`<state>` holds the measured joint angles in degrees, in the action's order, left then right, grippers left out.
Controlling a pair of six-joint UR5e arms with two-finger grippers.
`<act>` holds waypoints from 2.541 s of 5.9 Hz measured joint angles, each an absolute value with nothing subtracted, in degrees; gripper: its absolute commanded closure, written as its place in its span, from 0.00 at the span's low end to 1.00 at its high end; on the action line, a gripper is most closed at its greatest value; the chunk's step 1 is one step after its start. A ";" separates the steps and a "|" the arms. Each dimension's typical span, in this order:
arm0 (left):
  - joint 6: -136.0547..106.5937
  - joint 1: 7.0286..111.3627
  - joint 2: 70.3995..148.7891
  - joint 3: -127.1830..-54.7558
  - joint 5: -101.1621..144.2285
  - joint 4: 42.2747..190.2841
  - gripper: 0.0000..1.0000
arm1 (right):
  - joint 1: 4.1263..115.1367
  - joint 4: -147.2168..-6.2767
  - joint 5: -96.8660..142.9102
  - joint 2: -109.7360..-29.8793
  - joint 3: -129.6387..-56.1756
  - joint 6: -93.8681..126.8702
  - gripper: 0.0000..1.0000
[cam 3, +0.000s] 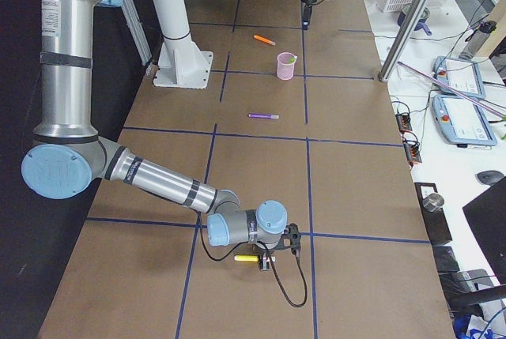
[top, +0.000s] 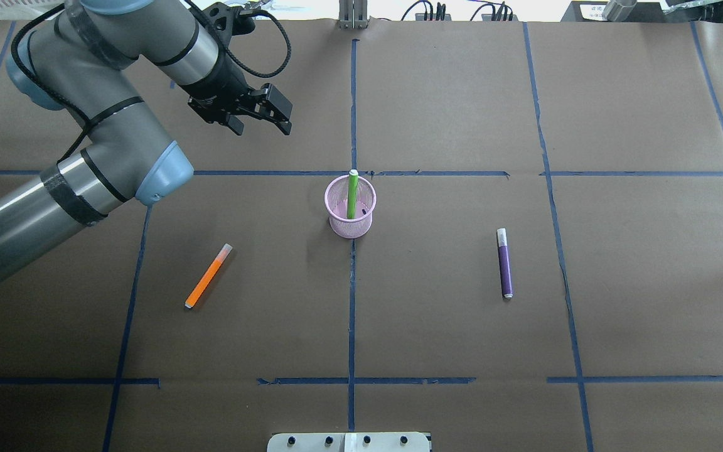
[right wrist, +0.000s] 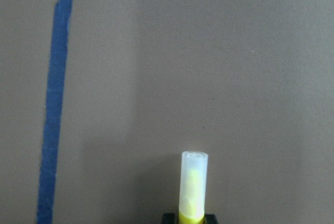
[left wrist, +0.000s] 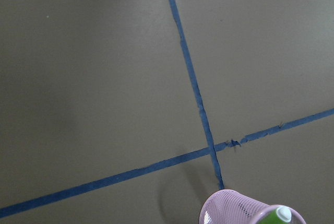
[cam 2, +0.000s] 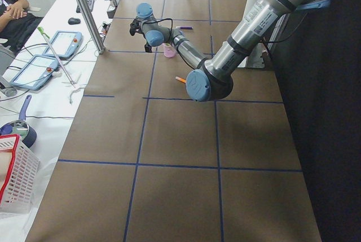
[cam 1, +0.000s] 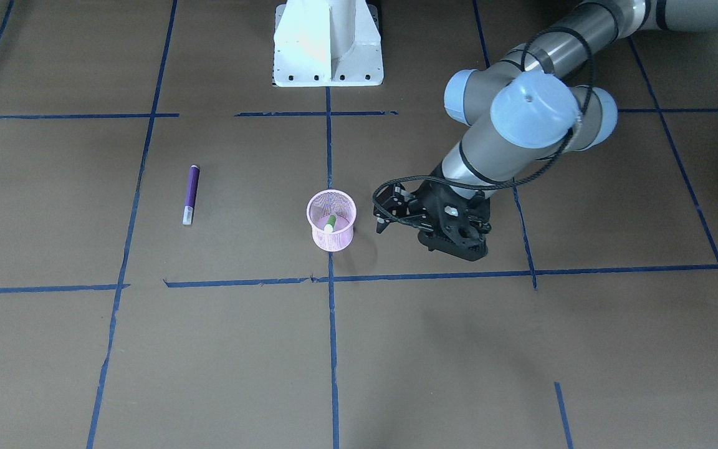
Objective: Collect pens into pen holder
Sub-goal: 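Withdraw the left gripper from the cup toward the orange marker, then lower the left gripper onto the orange marker while the right brings the yellow highlighter in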
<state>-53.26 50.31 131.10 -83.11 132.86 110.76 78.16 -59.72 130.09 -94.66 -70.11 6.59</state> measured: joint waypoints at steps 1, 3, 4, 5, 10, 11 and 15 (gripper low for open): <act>-53.14 50.80 130.11 -83.11 134.25 110.42 0.00 | 78.17 -59.80 130.05 -94.70 -70.11 6.59 1.00; -52.55 51.76 128.30 -83.06 136.52 110.11 0.00 | 78.16 -59.79 130.06 -94.56 -70.32 6.59 1.00; -50.71 51.89 127.66 -83.42 136.79 108.03 0.00 | 78.23 -59.52 130.10 -94.13 -71.59 6.59 1.00; -46.72 51.75 127.25 -84.73 136.62 103.26 0.00 | 78.32 -59.54 130.07 -93.72 -75.43 6.62 1.00; -28.17 42.46 118.61 -99.44 121.12 94.50 0.00 | 74.94 -66.44 129.36 -85.57 -98.13 15.53 1.00; -25.28 41.81 118.31 -101.05 120.20 92.33 0.00 | 72.34 -67.18 128.42 -82.72 -99.69 18.95 1.00; -17.71 38.90 118.17 -103.76 118.32 81.07 0.00 | 63.90 -69.18 124.01 -75.21 -102.81 29.03 1.00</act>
<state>-17.71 38.90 118.17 -103.76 118.32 81.07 63.90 -69.18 124.01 -75.21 -102.81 29.03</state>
